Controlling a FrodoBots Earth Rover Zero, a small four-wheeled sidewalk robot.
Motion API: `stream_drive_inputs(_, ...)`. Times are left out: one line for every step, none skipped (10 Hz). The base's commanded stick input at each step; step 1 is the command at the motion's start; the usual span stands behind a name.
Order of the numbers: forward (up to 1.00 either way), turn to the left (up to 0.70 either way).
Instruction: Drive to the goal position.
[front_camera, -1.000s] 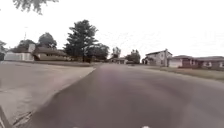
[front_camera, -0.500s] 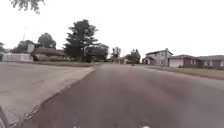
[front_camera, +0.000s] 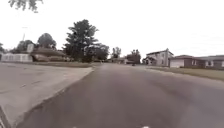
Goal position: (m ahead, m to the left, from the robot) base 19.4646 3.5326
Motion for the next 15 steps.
stream_drive_inputs(0.7, 0.0)
stream_drive_inputs(0.7, 0.0)
stream_drive_inputs(0.7, 0.0)
stream_drive_inputs(0.7, 0.0)
stream_drive_inputs(0.7, 0.0)
stream_drive_inputs(0.7, 0.0)
stream_drive_inputs(0.7, 0.0)
stream_drive_inputs(0.7, 0.0)
stream_drive_inputs(0.7, 0.0)
stream_drive_inputs(0.7, 0.0)
stream_drive_inputs(0.7, 0.0)
stream_drive_inputs(0.7, 0.0)
stream_drive_inputs(0.7, 0.0)
stream_drive_inputs(0.7, 0.0)
stream_drive_inputs(0.7, 0.0)
